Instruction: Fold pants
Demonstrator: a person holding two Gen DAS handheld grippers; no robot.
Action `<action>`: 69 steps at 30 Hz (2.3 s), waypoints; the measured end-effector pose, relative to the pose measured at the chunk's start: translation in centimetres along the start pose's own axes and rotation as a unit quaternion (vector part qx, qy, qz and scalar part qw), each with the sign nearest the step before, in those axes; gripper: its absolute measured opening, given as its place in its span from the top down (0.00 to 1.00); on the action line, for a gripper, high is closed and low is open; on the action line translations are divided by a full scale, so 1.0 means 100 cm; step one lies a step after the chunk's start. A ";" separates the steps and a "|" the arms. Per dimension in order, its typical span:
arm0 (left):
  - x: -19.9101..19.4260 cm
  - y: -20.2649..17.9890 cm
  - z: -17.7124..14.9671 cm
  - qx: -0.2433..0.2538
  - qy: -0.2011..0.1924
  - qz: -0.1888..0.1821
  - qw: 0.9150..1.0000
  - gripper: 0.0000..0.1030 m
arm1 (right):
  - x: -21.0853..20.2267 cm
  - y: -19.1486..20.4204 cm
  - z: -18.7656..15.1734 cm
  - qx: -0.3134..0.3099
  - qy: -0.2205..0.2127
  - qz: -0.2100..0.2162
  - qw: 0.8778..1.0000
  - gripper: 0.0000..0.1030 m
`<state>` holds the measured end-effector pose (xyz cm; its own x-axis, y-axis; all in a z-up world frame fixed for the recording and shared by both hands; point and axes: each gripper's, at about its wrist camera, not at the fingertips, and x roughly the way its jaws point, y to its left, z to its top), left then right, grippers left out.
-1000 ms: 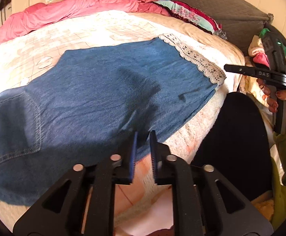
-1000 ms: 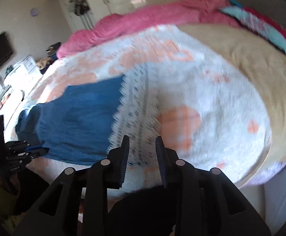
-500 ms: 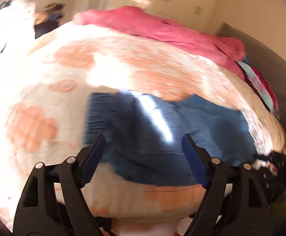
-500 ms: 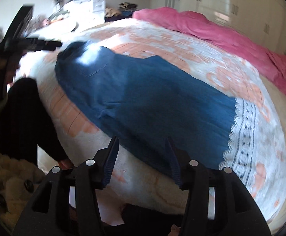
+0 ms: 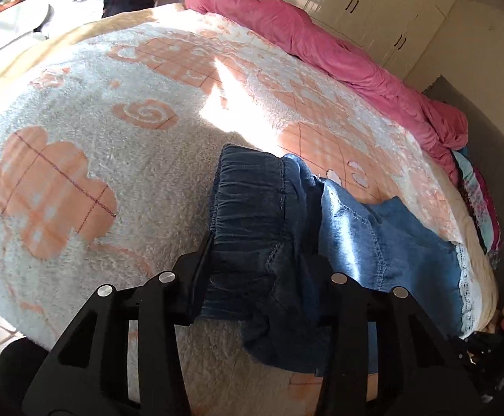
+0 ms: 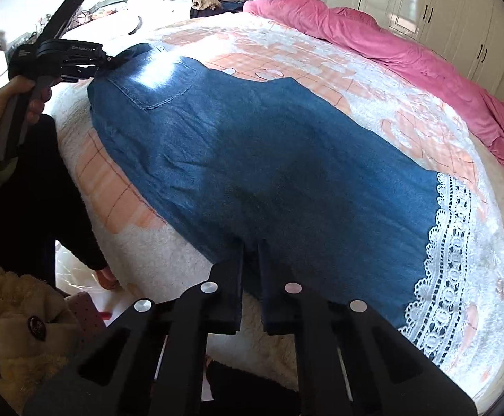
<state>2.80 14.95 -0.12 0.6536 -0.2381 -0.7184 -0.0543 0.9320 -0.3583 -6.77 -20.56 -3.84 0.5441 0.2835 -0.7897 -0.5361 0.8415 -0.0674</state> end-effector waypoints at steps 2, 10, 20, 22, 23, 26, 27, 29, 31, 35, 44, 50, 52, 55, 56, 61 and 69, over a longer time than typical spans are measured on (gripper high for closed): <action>-0.008 -0.003 -0.001 0.021 -0.006 0.016 1.000 0.66 | -0.008 0.002 -0.004 -0.004 -0.007 0.017 1.000 0.93; 0.008 0.005 -0.009 0.031 0.010 0.041 0.999 0.48 | 0.004 0.002 -0.011 0.005 0.016 0.035 0.999 0.84; -0.051 -0.052 -0.001 0.101 -0.064 0.016 0.993 0.40 | -0.050 -0.053 -0.012 0.130 -0.071 0.004 0.989 0.58; -0.040 -0.079 -0.005 0.123 -0.048 -0.020 0.991 0.38 | -0.047 -0.069 -0.009 0.161 -0.068 -0.010 0.985 0.55; -0.031 -0.092 -0.010 0.133 -0.032 -0.034 0.990 0.38 | -0.044 -0.072 -0.006 0.169 -0.066 -0.015 0.983 0.54; 0.002 -0.134 -0.030 0.174 0.021 -0.070 0.982 0.36 | -0.032 -0.071 0.001 0.166 -0.057 -0.017 0.984 0.50; 0.011 -0.145 -0.039 0.191 0.032 -0.072 0.978 0.35 | -0.028 -0.067 0.003 0.161 -0.052 -0.018 0.985 0.50; 0.027 -0.163 -0.055 0.228 0.049 -0.067 0.970 0.34 | -0.020 -0.062 0.004 0.150 -0.034 -0.022 0.988 0.46; 0.042 -0.168 -0.069 0.256 0.065 -0.038 0.964 0.31 | -0.008 -0.060 -0.002 0.146 0.001 -0.048 0.988 0.35; 0.055 -0.142 -0.075 0.256 0.071 -0.003 0.964 0.28 | -0.001 -0.071 -0.019 0.167 0.023 -0.067 0.983 0.35; 0.043 -0.117 -0.054 0.180 0.073 -0.074 0.978 0.27 | -0.014 -0.075 -0.022 0.194 0.000 -0.030 0.981 0.29; 0.031 -0.135 -0.021 0.188 0.036 -0.093 0.977 0.23 | -0.059 -0.121 -0.014 0.268 -0.101 -0.057 0.956 0.15; 0.037 -0.143 -0.007 0.184 0.037 -0.103 0.977 0.23 | -0.059 -0.145 -0.011 0.295 -0.103 -0.071 0.947 0.15; 0.050 -0.158 0.012 0.191 0.032 -0.112 0.975 0.23 | -0.051 -0.178 -0.005 0.332 -0.097 -0.073 0.935 0.15; 0.056 -0.162 0.017 0.194 0.032 -0.110 0.974 0.23 | -0.047 -0.185 -0.004 0.340 -0.096 -0.072 0.933 0.15; 0.092 -0.176 0.035 0.194 0.063 -0.111 0.973 0.23 | -0.023 -0.222 0.000 0.384 -0.086 -0.049 0.918 0.15; 0.154 -0.177 0.040 0.179 0.124 -0.099 0.971 0.48 | 0.025 -0.257 -0.001 0.411 -0.047 -0.012 0.910 0.45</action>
<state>16.84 -4.09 -2.43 0.4208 -0.4399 -0.7933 0.3497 0.8856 -0.3056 8.31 -41.56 -4.12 0.6228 0.2668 -0.7355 0.1188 0.8969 0.4259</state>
